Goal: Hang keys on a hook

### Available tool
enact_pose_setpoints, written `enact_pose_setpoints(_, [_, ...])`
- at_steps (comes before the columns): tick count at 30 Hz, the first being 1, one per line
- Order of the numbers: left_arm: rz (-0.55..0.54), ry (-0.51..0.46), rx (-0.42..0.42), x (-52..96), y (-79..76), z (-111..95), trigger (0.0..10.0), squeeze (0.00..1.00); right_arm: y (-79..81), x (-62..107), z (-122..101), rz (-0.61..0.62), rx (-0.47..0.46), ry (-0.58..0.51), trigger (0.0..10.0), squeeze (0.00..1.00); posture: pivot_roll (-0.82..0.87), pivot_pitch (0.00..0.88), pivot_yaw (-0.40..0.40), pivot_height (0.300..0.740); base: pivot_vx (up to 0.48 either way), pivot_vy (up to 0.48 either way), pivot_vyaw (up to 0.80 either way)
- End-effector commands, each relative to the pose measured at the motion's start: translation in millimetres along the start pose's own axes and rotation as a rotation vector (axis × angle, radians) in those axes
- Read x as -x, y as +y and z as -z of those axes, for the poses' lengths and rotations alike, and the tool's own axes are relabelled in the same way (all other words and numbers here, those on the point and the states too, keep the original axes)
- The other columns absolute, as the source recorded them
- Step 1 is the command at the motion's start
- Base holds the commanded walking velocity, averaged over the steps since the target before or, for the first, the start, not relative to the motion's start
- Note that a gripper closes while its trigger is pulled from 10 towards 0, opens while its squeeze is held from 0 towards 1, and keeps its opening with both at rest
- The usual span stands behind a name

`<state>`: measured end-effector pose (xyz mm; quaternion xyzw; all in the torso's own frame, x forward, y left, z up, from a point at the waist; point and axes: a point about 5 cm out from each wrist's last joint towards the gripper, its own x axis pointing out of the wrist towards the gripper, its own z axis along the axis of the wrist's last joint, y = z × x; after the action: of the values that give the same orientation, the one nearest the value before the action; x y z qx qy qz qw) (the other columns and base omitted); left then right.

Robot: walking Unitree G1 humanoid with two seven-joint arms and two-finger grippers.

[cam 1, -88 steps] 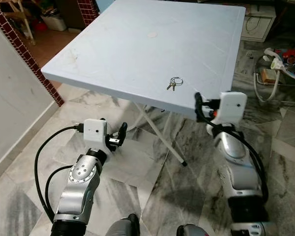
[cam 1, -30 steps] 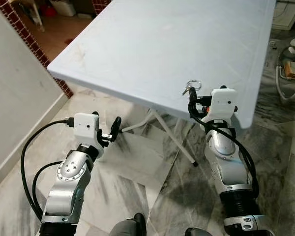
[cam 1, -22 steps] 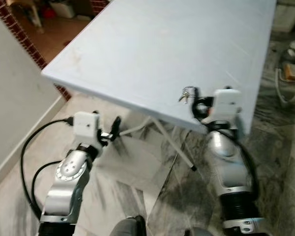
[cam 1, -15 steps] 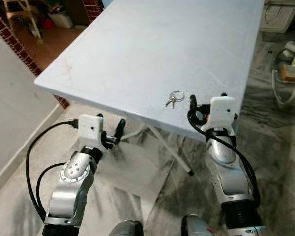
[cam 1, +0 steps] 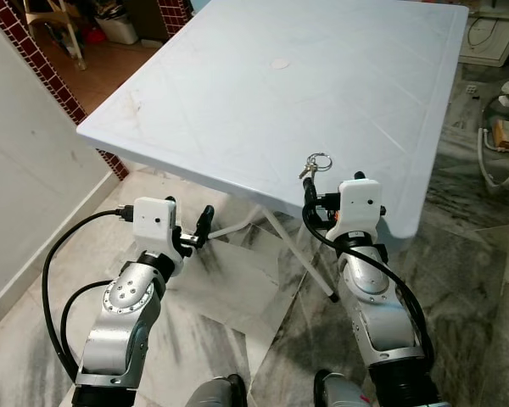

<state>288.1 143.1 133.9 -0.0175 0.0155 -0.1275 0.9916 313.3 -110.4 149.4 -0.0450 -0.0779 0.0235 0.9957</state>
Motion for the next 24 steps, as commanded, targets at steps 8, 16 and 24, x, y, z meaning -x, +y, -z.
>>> enact_pose_setpoints(8, [-0.011,0.021,0.014,-2.2,0.5,3.7,10.0,0.00,-0.9,1.4,-8.1,0.000,0.029,-0.032,10.0,0.00,0.05,0.204,0.130,0.740,0.000,0.480,0.00])
enact_pose_setpoints(16, [-0.016,0.013,0.036,-3.3,-3.2,6.0,10.0,0.00,-4.3,1.0,-10.3,-0.004,0.048,-0.036,10.0,0.00,0.04,0.207,0.113,0.740,0.000,0.461,0.00])
enact_pose_setpoints(24, [-0.003,0.031,0.034,-5.1,-5.7,10.7,10.0,0.00,-13.5,-0.8,-11.9,0.030,0.123,-0.033,10.0,0.00,0.01,0.213,0.117,0.740,0.000,0.000,0.00])
